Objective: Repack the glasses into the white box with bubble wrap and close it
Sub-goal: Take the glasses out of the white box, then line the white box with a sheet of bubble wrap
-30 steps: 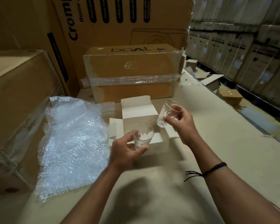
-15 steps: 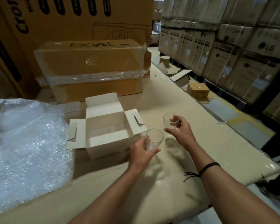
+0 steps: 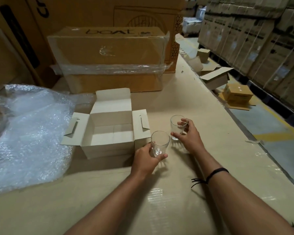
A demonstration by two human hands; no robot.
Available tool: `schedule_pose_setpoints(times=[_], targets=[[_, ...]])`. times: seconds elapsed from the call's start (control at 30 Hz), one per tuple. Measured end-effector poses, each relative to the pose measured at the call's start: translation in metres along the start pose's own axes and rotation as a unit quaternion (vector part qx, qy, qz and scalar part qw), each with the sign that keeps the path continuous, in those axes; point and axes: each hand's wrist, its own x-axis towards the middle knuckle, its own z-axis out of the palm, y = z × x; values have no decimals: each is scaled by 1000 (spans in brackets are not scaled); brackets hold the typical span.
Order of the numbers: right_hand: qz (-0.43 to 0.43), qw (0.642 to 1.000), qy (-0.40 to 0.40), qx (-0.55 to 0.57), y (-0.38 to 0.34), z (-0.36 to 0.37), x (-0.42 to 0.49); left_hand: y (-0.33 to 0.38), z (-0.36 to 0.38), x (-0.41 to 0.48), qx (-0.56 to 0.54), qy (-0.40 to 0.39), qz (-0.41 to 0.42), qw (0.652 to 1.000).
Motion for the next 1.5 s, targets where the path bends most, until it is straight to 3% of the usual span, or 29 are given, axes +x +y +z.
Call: schedule_pose_setpoints(times=[0.17, 0.27, 0.37, 0.5, 0.63, 0.8, 0.87, 1.0, 1.07, 1.3, 1.5], targets=[[16, 997, -56, -53, -13, -24, -7, -9, -17, -13, 43, 3, 3, 999], [-4, 996, 18, -88, -50, -45, -16, -25, -42, -24, 74, 18, 5, 997], [-95, 987, 60, -116, -105, -33, -31, -41, -72, -35, 83, 37, 16, 996], [-212, 962, -37, -166, -151, 51, -62, -65, -117, -44, 97, 71, 13, 993], [-231, 917, -146, -292, -146, 154, -88, -97, -174, -52, 131, 124, 36, 983], [-188, 879, -88, -429, -125, 224, -93, -137, -253, -45, 254, 253, 75, 931], [-197, 865, -46, -459, -119, 232, -97, -148, -277, -31, 298, 243, 47, 922], [-209, 849, -14, -486, -117, 233, -100, -164, -307, -7, 381, 123, -26, 916], [-211, 848, -10, -486, -118, 235, -99, -171, -315, -2, 367, 115, -34, 923], [-219, 850, 3, -479, -113, 238, -97, -162, -331, 19, 300, 194, -6, 934], [-207, 846, -7, -492, -115, 238, -96, -131, -331, -3, 30, 249, 51, 967]])
